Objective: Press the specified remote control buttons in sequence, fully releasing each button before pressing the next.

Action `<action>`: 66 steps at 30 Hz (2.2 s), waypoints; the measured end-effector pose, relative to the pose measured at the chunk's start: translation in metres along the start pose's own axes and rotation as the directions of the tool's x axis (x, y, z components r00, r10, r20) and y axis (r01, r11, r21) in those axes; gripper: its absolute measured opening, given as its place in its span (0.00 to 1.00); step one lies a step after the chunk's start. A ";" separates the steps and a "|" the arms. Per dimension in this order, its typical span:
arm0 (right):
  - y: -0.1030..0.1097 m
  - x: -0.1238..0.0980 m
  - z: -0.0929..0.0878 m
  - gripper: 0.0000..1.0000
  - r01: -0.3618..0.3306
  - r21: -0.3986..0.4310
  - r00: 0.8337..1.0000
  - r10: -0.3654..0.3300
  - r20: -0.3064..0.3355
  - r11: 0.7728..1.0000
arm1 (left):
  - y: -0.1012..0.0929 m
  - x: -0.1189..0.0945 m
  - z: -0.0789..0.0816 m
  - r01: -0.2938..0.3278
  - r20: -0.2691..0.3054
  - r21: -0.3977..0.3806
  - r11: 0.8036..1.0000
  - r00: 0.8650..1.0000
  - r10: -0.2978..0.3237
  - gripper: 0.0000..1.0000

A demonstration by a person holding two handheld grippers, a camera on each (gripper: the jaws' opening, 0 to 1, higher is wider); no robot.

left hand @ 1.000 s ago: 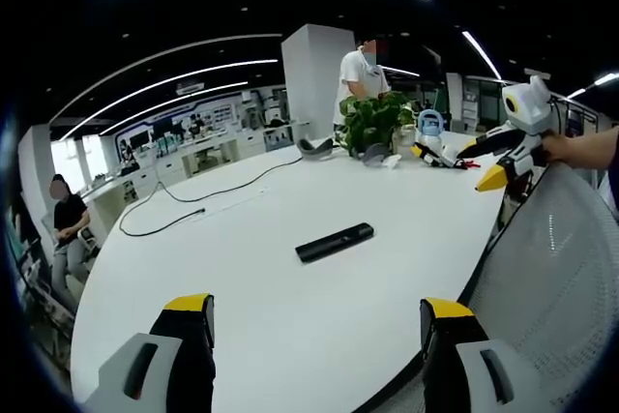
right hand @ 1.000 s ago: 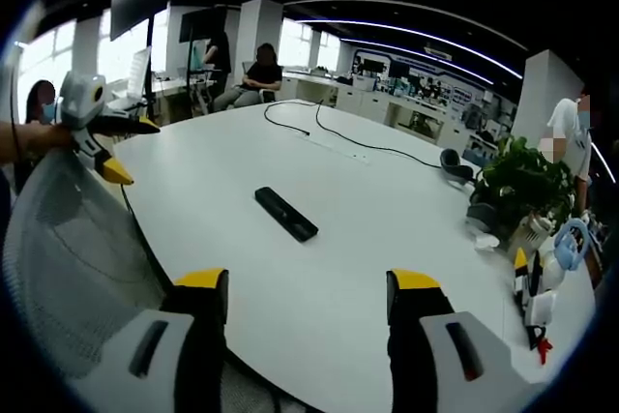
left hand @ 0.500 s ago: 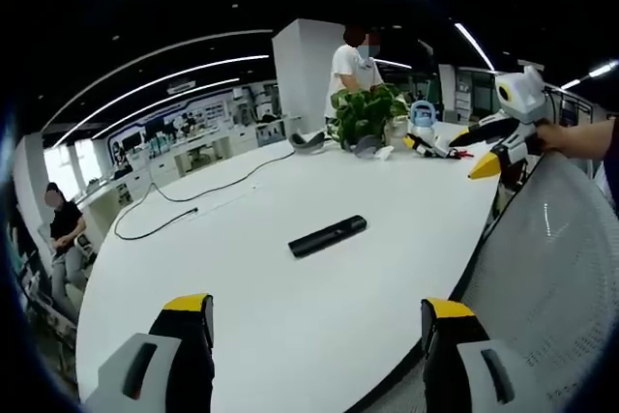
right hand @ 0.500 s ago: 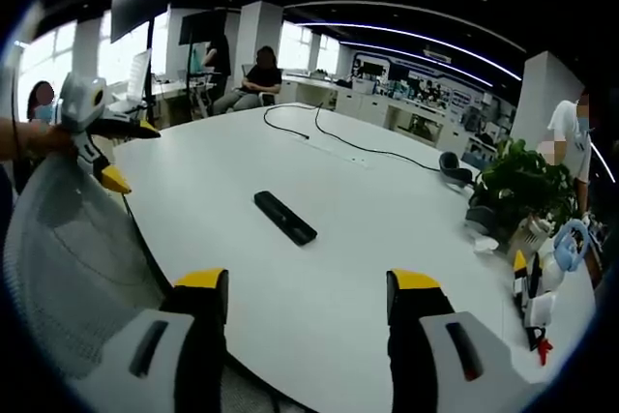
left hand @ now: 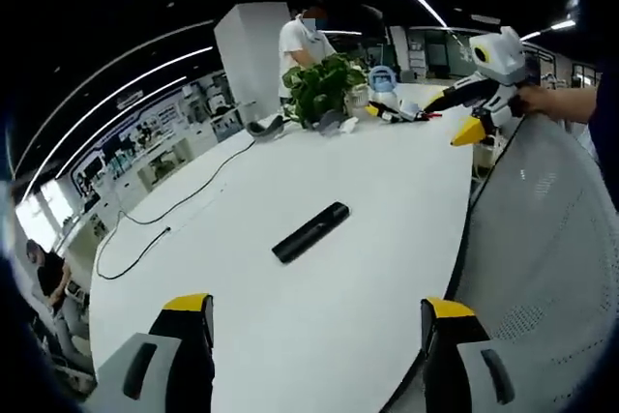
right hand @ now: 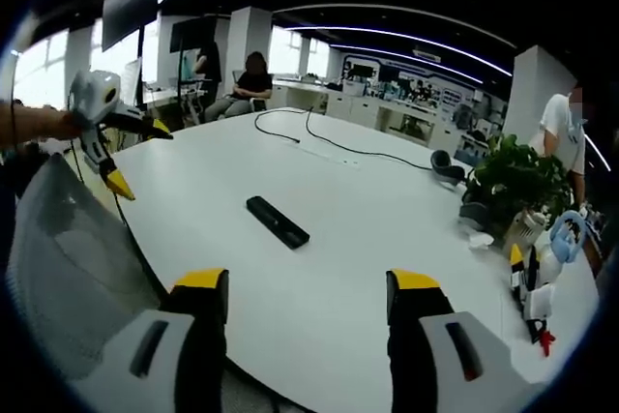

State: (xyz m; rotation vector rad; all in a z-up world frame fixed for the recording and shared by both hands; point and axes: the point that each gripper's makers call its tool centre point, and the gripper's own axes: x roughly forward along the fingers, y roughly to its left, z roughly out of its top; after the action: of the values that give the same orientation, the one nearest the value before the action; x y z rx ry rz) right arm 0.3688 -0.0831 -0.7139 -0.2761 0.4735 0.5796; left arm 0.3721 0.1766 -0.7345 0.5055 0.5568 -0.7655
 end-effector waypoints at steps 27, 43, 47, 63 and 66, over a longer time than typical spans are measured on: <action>-0.001 -0.001 -0.008 0.60 0.009 0.002 0.999 -0.009 -0.041 1.000 | -0.009 0.066 0.014 0.192 -0.029 -0.118 0.974 0.980 -0.196 0.87; -0.008 -0.002 -0.012 0.56 0.031 0.011 0.998 -0.030 -0.055 0.999 | 0.015 0.103 0.036 0.263 0.049 -0.252 0.931 0.964 -0.260 0.82; -0.009 -0.002 -0.013 0.56 0.038 0.017 0.998 -0.037 -0.055 0.999 | 0.023 0.112 0.039 0.268 0.064 -0.290 0.919 0.963 -0.260 0.80; -0.009 -0.002 -0.016 0.53 0.036 0.032 0.997 -0.033 -0.069 0.999 | 0.035 0.136 0.042 0.330 0.071 -0.279 0.902 0.944 -0.324 0.74; -0.009 -0.001 -0.017 0.52 0.033 0.033 0.997 -0.031 -0.074 0.999 | 0.034 0.141 0.038 0.340 0.031 -0.242 0.909 0.939 -0.343 0.71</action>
State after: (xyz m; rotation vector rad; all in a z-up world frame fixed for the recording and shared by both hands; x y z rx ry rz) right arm 0.3670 -0.0973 -0.7265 -0.2728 0.5487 0.5308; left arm 0.4921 0.1038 -0.7881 0.1832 0.7525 -1.0120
